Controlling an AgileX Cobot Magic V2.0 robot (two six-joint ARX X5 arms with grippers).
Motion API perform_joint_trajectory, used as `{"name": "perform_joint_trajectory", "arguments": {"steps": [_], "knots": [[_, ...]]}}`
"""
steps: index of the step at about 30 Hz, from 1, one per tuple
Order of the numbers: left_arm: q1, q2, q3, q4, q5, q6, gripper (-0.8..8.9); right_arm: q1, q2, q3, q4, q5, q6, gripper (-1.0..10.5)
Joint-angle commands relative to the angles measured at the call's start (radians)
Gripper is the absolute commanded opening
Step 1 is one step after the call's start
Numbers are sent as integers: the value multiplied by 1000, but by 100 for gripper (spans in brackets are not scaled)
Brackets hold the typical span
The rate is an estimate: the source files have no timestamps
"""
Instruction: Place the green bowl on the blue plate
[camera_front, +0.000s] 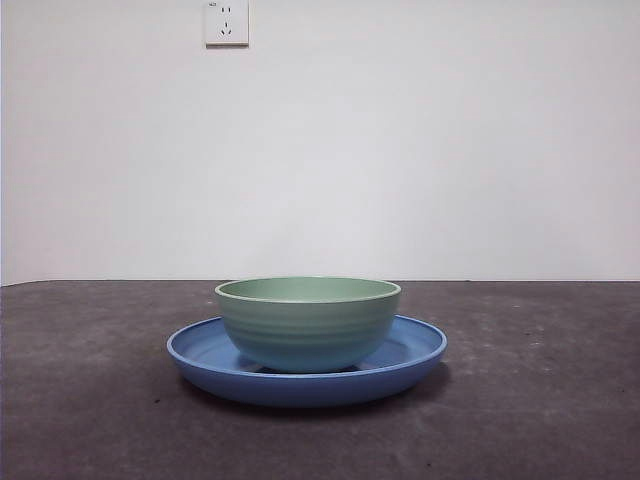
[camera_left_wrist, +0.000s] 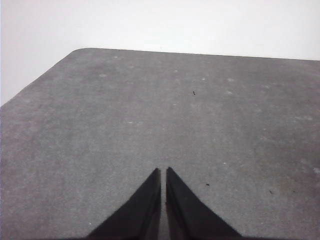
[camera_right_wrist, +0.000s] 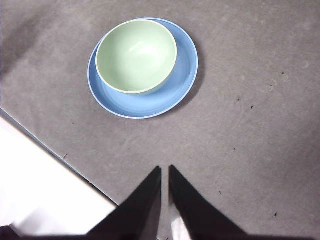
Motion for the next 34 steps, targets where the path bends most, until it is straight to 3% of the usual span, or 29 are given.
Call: {"name": "perform_joint_trajectory", "arguments": {"steps": [1, 12, 16, 21, 24, 26, 34], "knots": [[2, 1, -21, -5, 2, 3, 19, 9, 6, 12, 10, 0, -8, 20], [2, 1, -21, -5, 1, 3, 19, -35, -64, -64, 69, 0, -10, 20], [2, 1, -21, -5, 1, 4, 19, -117, -213, -280, 314, 9, -45, 20], [2, 1, -21, -5, 2, 4, 19, -245, -456, -681, 815, 52, -46, 20], [2, 1, -21, -5, 1, 3, 19, -301, -578, -873, 1014, 60, -45, 20], [2, 1, -21, -5, 2, 3, 19, -328, -646, -961, 1072, 74, -53, 20], [2, 1, -20, -5, 2, 3, 19, -434, -808, -1123, 1102, 267, -119, 20]]}}
